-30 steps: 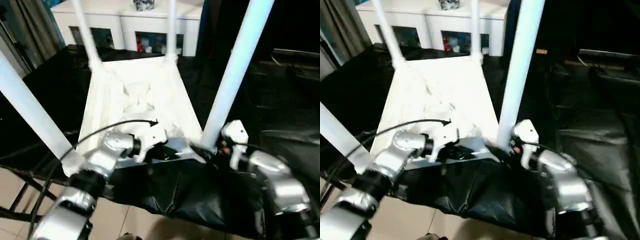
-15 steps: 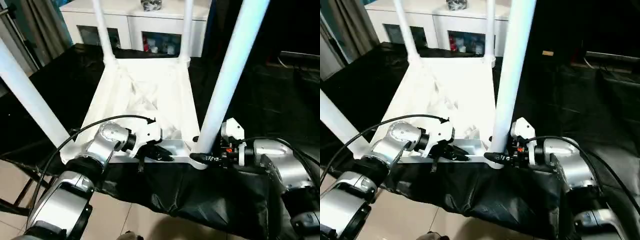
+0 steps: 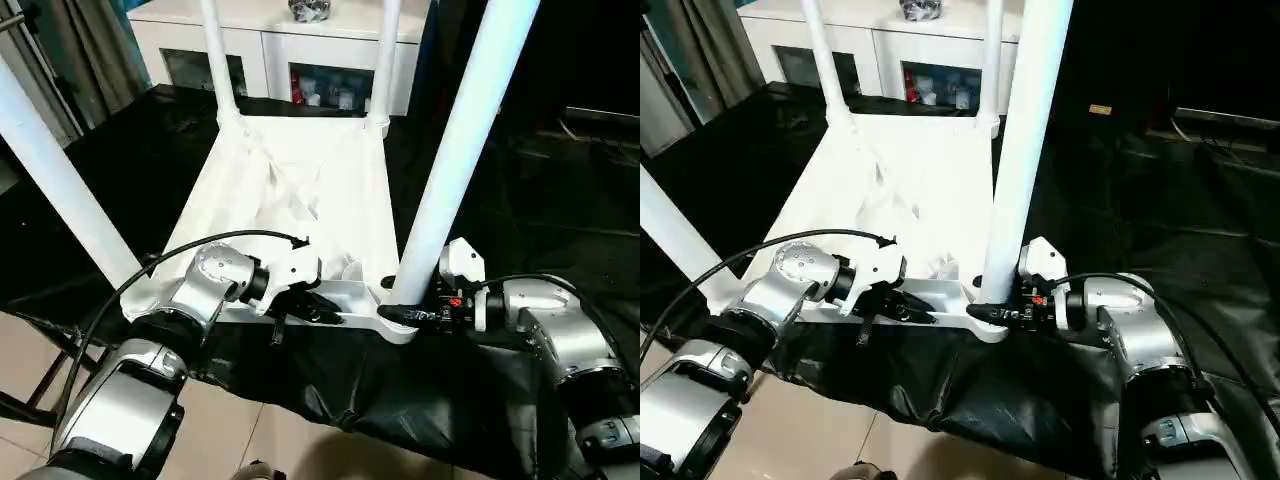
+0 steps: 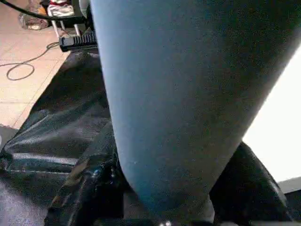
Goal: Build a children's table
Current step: Rotate leg to tighten
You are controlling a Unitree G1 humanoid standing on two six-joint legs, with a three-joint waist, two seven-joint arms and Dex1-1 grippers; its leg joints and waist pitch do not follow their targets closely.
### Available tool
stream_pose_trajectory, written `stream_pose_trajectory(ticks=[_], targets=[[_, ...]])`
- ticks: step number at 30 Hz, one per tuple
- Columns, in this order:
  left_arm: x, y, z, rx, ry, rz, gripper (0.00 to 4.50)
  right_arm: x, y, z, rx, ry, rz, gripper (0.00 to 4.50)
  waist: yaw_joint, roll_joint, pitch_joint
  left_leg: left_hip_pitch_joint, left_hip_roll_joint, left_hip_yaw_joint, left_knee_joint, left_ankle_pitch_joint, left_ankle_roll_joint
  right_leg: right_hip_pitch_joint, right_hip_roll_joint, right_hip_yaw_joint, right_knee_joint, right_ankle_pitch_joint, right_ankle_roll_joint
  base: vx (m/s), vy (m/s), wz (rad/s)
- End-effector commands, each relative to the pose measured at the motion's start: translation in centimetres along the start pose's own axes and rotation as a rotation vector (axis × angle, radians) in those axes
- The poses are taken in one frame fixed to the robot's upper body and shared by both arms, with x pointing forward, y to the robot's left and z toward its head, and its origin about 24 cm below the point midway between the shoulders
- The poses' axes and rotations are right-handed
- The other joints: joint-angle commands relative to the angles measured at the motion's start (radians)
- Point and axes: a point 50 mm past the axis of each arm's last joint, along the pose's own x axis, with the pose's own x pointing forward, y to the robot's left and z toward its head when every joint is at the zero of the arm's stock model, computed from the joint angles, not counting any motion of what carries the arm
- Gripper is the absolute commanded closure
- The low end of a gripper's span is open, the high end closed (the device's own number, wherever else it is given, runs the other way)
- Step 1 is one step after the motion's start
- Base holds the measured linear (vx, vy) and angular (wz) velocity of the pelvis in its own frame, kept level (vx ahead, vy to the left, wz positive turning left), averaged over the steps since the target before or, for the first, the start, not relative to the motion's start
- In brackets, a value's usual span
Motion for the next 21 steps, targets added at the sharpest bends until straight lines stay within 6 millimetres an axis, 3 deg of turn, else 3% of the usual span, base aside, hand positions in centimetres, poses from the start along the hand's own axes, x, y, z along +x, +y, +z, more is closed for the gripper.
stream_pose_trajectory(ticks=[1, 4, 5, 7, 9, 10, 11, 12, 14, 15, 20, 21], targets=[[-0.1, 1.0, 0.8, -0.008, -0.004, 0.104, 4.5, 1.2, 1.0, -1.0, 0.074, -0.016, -0.008, 2.56, -0.001, -0.014, -0.064, 0.024, 0.05, -0.022, -0.072, -0.256, 0.056, 0.042, -0.063, 0.038, -0.072, -0.242, -0.251, 0.0, 0.0, 0.0], [0.1, 1.2, 0.8, -0.027, -0.003, 0.134, 4.5, 1.4, 1.2, -1.3, 0.099, -0.028, -0.073, 2.56, -0.005, -0.015, -0.06, 0.027, 0.049, -0.025, -0.08, -0.302, 0.029, 0.041, -0.063, 0.038, -0.081, -0.325, -0.224, 0.0, 0.0, 0.0], [0.9, 1.2, 1.1, -0.057, -0.021, 0.174, 4.5, 2.0, 1.4, -1.8, 0.127, -0.025, -0.212, 2.56, -0.007, -0.01, -0.058, 0.028, 0.049, -0.026, -0.081, -0.315, 0.022, 0.039, -0.064, 0.038, -0.083, -0.344, -0.22, 0.0, 0.0, 0.0], [1.6, 1.2, 1.4, -0.076, -0.036, 0.2, 4.5, 2.4, 1.5, -2.1, 0.178, -0.024, -0.32, 2.56, -0.015, -0.016, -0.053, 0.03, 0.047, -0.03, -0.088, -0.353, -0.005, 0.036, -0.064, 0.039, -0.094, -0.419, -0.187, 0.0, 0.0, 0.0], [3.3, 1.1, 2.2, -0.106, -0.068, 0.256, 4.5, 3.4, 1.8, -2.2, 0.282, -0.053, -0.529, 2.56, -0.025, -0.014, -0.049, 0.029, 0.046, -0.034, -0.094, -0.371, -0.022, 0.034, -0.061, 0.04, -0.096, -0.447, -0.167, 0.0, 0.0, 0.0], [3.9, 1.1, 2.6, -0.118, -0.08, 0.271, 4.5, 3.7, 1.9, -2.1, 0.31, -0.057, -0.596, 2.56, -0.031, -0.013, -0.048, 0.036, 0.043, -0.036, -0.093, -0.41, -0.034, 0.026, -0.064, 0.037, -0.104, -0.499, -0.152, 0.0, 0.0, 0.0], [4.0, 1.0, 2.6, -0.12, -0.083, 0.273, 4.5, 3.7, 1.9, -2.1, 0.313, -0.057, -0.607, 2.56, -0.034, -0.012, -0.049, 0.037, 0.041, -0.038, -0.094, -0.42, -0.038, 0.028, -0.065, 0.036, -0.105, -0.521, -0.143, 0.0, 0.0, 0.0], [4.7, 1.0, 3.1, -0.122, -0.095, 0.299, 4.5, 4.3, 2.0, -1.6, 0.326, -0.055, -0.685, 2.56, -0.04, -0.008, -0.047, 0.035, 0.039, -0.043, -0.096, -0.441, -0.04, 0.029, -0.067, 0.033, -0.114, -0.568, -0.112, 0.0, 0.0, 0.0], [5.1, 0.9, 3.4, -0.119, -0.099, 0.303, 4.5, 4.8, 2.2, -1.2, 0.334, -0.064, -0.716, 2.56, -0.045, -0.009, -0.047, 0.032, 0.038, -0.046, -0.1, -0.446, -0.039, 0.031, -0.066, 0.032, -0.118, -0.567, -0.1, 0.0, 0.0, 0.0], [5.4, 0.8, 3.6, -0.11, -0.098, 0.309, 4.5, 5.3, 2.4, -0.7, 0.355, -0.078, -0.757, 2.57, -0.051, -0.01, -0.048, 0.039, 0.036, -0.045, -0.101, -0.46, -0.039, 0.023, -0.064, 0.033, -0.123, -0.56, -0.095, 0.0, 0.0, 0.0], [5.4, 0.8, 3.7, -0.094, -0.097, 0.313, 4.5, 6.5, 3.2, 0.6, 0.37, -0.082, -0.814, 2.57, -0.057, -0.006, -0.051, 0.042, 0.037, -0.043, -0.108, -0.441, -0.035, 0.024, -0.06, 0.039, -0.122, -0.47, -0.111, 0.0, 0.0, 0.0], [5.0, 0.8, 3.5, -0.084, -0.091, 0.309, 4.5, 6.3, 3.3, 0.8, 0.372, -0.098, -0.82, 2.01, -0.057, -0.006, -0.05, 0.041, 0.037, -0.042, -0.109, -0.443, -0.033, 0.024, -0.061, 0.042, -0.12, -0.451, -0.118, 0.0, 0.0, 0.0]])
